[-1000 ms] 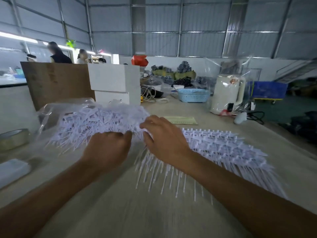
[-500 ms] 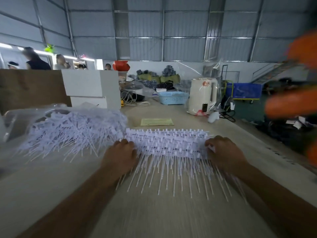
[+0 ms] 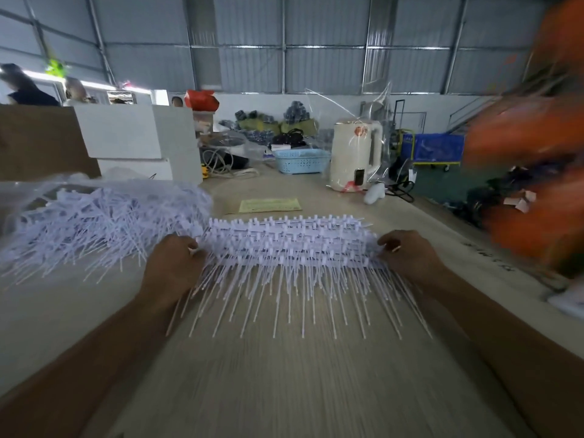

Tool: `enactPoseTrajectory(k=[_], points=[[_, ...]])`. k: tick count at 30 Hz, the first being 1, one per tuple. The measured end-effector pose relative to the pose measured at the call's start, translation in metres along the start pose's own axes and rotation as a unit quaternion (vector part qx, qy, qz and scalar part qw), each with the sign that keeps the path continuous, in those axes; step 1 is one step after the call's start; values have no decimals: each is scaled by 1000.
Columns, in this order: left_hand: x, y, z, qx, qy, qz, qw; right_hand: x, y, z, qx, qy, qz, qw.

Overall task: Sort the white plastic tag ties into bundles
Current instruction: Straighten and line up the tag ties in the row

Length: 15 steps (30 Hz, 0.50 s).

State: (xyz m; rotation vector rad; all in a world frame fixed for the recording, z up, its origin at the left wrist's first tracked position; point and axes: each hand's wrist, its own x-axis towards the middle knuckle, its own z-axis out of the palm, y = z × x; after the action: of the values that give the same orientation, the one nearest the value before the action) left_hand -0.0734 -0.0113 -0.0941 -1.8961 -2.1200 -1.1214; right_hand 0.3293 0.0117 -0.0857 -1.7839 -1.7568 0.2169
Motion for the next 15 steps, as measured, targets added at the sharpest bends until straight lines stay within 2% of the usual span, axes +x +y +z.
enactPoseTrajectory(k=[3, 9, 11, 15], points=[[-3, 1, -1, 13, -29, -12, 999, -1, -3, 3, -19, 9, 11, 1000], [-7, 3, -5, 23, -5, 18, 1000, -5, -13, -1, -79, 7, 24, 997], [-9, 6, -7, 32, -8, 13, 999, -9, -18, 0, -94, 34, 16, 995], [-11, 9, -9, 56, -6, 21, 998, -14, -22, 0, -97, 139, -48, 984]])
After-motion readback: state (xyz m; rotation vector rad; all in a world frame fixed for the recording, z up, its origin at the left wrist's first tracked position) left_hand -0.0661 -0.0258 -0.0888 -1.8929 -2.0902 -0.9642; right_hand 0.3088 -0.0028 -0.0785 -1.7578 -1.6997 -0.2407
